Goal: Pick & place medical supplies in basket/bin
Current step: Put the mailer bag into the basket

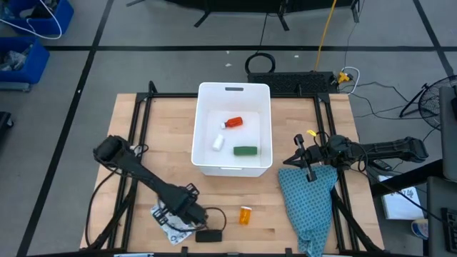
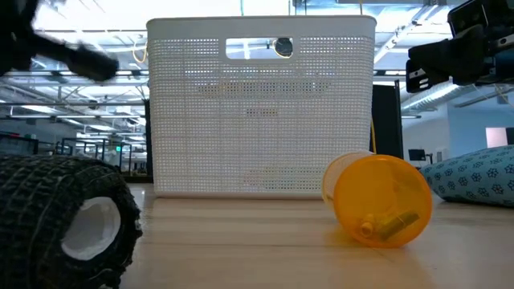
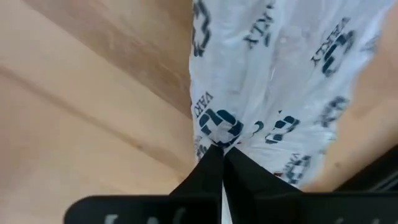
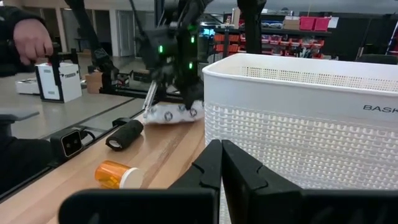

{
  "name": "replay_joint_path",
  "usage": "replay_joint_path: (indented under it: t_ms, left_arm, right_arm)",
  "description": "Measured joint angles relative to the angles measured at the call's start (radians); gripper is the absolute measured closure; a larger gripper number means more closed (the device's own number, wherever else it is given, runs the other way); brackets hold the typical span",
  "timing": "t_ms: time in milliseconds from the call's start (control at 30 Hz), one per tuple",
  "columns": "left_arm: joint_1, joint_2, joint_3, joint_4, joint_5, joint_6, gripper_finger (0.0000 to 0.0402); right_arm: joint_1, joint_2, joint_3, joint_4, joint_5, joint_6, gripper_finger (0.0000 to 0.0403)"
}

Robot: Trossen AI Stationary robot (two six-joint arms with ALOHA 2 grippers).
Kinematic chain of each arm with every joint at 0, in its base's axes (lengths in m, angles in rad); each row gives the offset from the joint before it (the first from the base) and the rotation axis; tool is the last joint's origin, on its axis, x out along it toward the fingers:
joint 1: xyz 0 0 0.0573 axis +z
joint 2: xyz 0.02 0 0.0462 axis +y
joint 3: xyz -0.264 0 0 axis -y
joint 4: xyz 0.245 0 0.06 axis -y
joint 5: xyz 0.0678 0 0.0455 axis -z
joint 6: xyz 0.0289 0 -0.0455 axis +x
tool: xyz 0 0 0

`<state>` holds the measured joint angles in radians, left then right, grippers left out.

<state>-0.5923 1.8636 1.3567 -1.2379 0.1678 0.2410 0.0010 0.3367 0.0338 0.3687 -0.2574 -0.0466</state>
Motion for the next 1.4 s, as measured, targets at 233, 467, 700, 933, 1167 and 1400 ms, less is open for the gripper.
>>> replay_joint_path:
  t_ms: [233,467,700,933,1167,1400]
  left_arm:
    - [-0.079,-0.207,0.0,0.005,-0.123,-0.253,0.04]
    - [-0.235,-0.487,0.001,0.007,-0.535,-0.545,0.04]
    - [-0.409,-0.731,-0.028,-0.04,-1.018,-0.76,0.0401]
    - [-0.44,-0.93,-0.261,0.127,-1.201,-0.726,0.0401]
    - [-0.428,-0.993,-0.516,0.789,-0.86,-0.274,0.0401]
    - [-0.248,-0.747,-0.641,1.146,-0.511,-0.203,0.0401]
  right_arm:
    - [0.0,0.0,0.0,0.0,-0.001,0.001,0.0403]
    - [0.0,0.0,0.0,0.0,-0.001,0.001,0.0403]
    - [0.0,0.0,0.0,0.0,-0.001,0.007,0.0403]
    - [0.0,0.0,0.0,0.0,0.0,0.001,0.0403]
    - [0.0,0.0,0.0,0.0,0.0,-0.008,0.0403]
    - [0.0,0.0,0.0,0.014,0.001,0.008,0.0403]
